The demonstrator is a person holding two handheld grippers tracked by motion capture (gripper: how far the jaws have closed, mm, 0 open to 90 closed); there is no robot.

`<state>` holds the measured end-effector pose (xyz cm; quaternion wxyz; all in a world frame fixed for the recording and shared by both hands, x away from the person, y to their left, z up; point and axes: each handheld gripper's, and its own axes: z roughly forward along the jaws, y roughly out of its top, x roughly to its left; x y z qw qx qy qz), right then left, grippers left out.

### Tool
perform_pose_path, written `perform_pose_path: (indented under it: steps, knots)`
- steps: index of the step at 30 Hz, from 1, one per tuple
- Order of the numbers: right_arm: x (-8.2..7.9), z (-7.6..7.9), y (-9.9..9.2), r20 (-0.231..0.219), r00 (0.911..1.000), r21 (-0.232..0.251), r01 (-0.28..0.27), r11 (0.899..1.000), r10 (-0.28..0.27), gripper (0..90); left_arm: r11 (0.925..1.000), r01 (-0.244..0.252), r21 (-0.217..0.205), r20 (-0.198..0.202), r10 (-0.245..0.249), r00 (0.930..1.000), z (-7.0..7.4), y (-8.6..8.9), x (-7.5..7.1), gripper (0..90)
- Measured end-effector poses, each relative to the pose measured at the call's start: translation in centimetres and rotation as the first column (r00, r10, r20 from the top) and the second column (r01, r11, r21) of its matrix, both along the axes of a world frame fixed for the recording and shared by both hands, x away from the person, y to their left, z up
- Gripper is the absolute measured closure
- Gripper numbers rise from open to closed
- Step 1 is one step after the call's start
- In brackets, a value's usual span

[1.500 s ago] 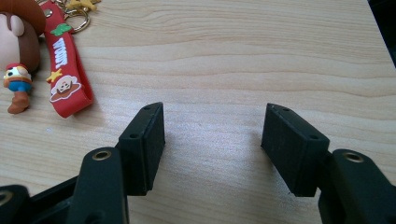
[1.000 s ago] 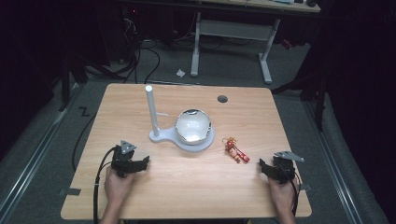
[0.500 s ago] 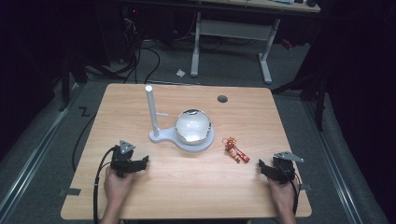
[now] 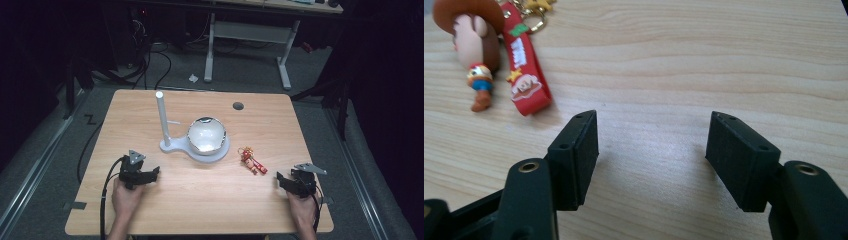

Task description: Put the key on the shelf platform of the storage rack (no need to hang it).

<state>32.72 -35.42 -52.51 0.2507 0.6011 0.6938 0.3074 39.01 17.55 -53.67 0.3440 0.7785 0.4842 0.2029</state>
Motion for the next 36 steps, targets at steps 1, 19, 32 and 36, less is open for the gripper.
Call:
perform_pose_path:
  steps: [1,19,32,36]
  knots:
    - [0.0,0.0,0.0,0.000,1.0000,0.000,0.000,1.000,0.000,37.9,1.0000,0.000,0.000,0.000,0.000,1.0000,0.0,0.0,0.0,20.0]
    - [0.9,3.3,3.4,0.050,0.9883,0.057,-0.147,0.988,0.144,35.9,1.0000,-0.003,-0.001,0.003,0.003,1.0000,0.0,0.0,-0.1,20.1]
    - [3.3,3.0,5.9,0.000,0.9783,0.058,-0.207,0.977,0.207,35.0,1.0000,-0.005,0.001,0.004,0.005,1.0000,0.0,0.0,-0.1,20.4]
    - [4.6,2.4,6.7,-0.030,0.9753,0.064,-0.217,0.974,0.219,35.0,1.0000,-0.002,0.004,0.003,0.001,1.0000,0.0,0.0,-0.1,20.3]
